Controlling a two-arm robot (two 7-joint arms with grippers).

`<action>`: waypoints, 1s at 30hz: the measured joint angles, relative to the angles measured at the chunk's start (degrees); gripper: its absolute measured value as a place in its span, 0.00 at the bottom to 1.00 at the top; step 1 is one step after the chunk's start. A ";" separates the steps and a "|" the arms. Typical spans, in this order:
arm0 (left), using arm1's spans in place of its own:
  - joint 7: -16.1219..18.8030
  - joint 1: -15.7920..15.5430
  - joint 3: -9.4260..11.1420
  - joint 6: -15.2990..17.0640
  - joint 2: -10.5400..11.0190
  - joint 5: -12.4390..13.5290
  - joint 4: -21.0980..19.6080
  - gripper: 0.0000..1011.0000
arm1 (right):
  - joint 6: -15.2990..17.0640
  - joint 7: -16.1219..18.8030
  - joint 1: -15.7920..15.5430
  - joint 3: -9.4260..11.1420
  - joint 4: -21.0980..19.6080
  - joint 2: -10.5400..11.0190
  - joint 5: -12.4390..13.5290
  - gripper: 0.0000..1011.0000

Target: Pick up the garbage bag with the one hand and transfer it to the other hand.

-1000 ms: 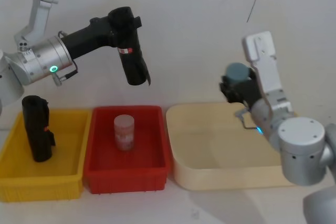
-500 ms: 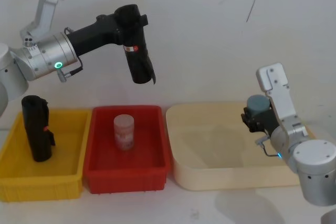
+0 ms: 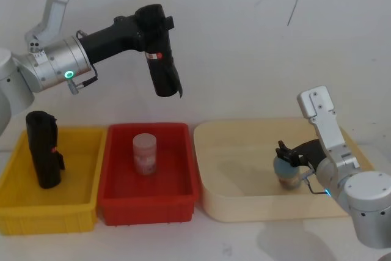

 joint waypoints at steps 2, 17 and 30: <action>-0.07 -0.08 0.06 -0.07 -0.05 -0.05 0.17 0.38 | 0.03 0.13 -0.07 0.02 0.01 0.02 0.01 0.98; -0.36 -0.42 0.22 -0.25 -0.26 -0.20 0.83 0.38 | -3.63 3.69 -1.51 -0.02 -2.96 0.59 1.35 0.99; -0.45 -0.50 0.28 -0.32 -0.32 -0.26 1.00 0.38 | -7.94 9.77 -2.00 -0.52 -5.82 0.93 4.94 0.99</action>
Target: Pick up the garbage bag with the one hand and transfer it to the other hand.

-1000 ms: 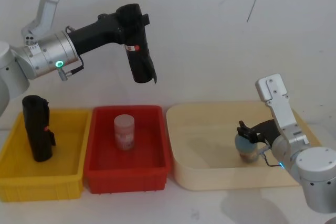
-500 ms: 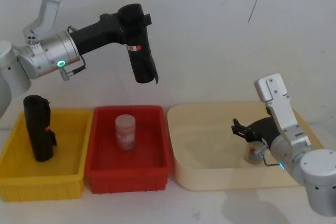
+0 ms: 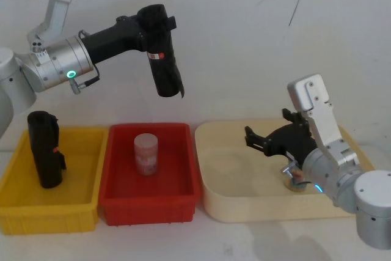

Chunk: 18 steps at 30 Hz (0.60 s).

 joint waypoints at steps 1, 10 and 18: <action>-0.01 0.00 0.00 0.00 0.00 0.00 0.00 0.38 | -0.24 0.33 0.03 -0.15 -0.08 0.00 0.19 0.99; -0.01 -0.04 0.00 0.00 -0.02 0.00 0.07 0.38 | -3.72 3.88 2.38 -3.99 0.72 -1.27 1.18 0.99; -0.01 -0.04 0.00 0.00 -0.02 0.00 0.08 0.38 | -6.42 4.13 5.86 -7.78 3.61 -3.88 0.06 0.99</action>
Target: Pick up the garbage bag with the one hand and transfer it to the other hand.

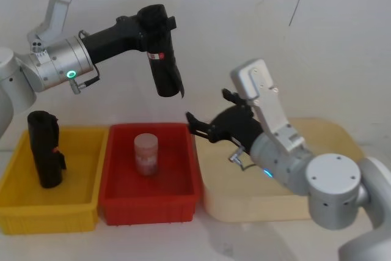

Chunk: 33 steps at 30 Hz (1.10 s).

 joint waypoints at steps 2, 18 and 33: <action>0.00 0.00 0.00 0.00 0.00 0.00 0.00 0.38 | -0.61 -0.27 1.04 -0.98 0.88 -0.84 -0.43 0.99; 0.00 0.00 0.00 0.01 0.00 0.01 -0.01 0.38 | -0.42 -5.47 5.99 -3.82 6.05 -5.59 -4.02 0.99; 0.00 0.00 0.00 0.01 0.00 0.01 -0.01 0.38 | 2.21 -7.28 10.40 -4.85 11.29 -9.47 -6.02 0.99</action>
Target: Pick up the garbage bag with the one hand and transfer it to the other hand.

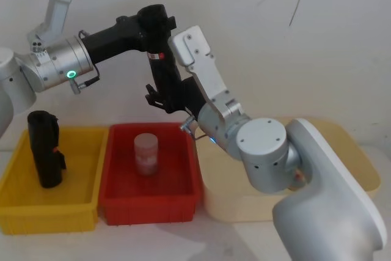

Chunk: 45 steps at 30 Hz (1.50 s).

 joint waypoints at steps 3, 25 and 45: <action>0.00 0.00 0.00 0.00 0.00 0.00 0.00 0.38 | 0.25 -0.11 0.60 0.00 0.72 -0.52 -0.08 0.99; 0.00 0.00 0.00 0.00 0.00 0.00 0.00 0.38 | 0.27 -2.65 6.61 0.91 10.83 -5.83 -1.14 0.99; 0.01 0.00 0.00 0.00 0.00 0.00 0.00 0.38 | -0.26 -3.52 8.38 1.23 14.30 -7.34 -1.42 0.54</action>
